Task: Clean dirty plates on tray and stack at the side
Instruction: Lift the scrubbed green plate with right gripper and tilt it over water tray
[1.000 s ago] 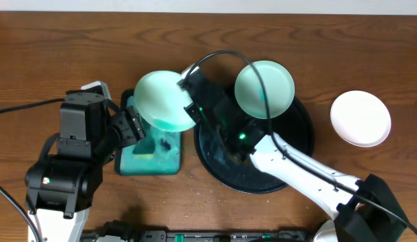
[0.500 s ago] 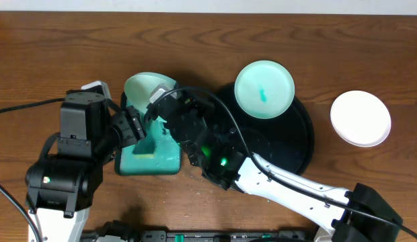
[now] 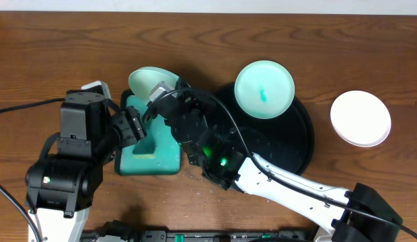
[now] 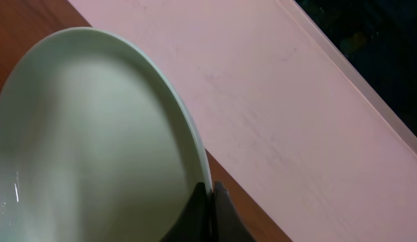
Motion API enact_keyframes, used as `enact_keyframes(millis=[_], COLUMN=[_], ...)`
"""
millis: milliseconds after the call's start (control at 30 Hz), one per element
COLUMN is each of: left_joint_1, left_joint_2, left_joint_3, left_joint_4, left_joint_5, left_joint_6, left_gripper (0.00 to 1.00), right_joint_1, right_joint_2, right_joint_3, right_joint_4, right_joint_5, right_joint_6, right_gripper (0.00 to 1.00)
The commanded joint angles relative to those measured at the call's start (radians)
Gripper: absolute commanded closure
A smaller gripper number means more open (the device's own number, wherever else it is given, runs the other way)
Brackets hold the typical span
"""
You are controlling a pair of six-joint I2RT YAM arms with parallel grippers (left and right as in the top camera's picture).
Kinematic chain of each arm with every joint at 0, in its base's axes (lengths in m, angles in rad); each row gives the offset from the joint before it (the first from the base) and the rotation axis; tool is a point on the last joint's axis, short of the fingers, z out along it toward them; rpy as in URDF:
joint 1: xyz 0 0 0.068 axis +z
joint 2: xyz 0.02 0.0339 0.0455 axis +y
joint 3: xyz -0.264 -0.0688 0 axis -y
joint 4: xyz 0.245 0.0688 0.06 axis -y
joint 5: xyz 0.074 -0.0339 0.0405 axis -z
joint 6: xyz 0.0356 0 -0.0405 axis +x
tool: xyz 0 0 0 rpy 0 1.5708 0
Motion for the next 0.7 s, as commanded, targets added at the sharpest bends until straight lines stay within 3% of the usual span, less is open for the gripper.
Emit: enact_keyframes(millis=[0,533,600,667], left_joint_1=[0.004,0.004,0.004,0.004], left_joint_2=[0.003,0.003,0.003,0.003], left_joint_3=[0.022,0.022,0.022,0.022], left_joint_4=[0.000,0.000,0.000,0.000], left_joint_5=[-0.002,-0.002,-0.002,-0.002], left_joint_6=[0.008,0.008,0.008,0.008], left_gripper=[0.21,0.20,0.20,0.20], right_joint_1=[0.004,0.003,-0.009,-0.048], right_joint_2=[-0.021,-0.021,-0.021,-0.021], right_joint_3=[0.013,0.013,0.013,0.013], right_joint_4=[0.007,0.009,0.000,-0.055], right_joint_5=[0.020,0.021,0.026,0.026], right_joint_6=[-0.006,-0.011,0.048,0.235], right_gripper=[0.99,0.99,0.99,0.99])
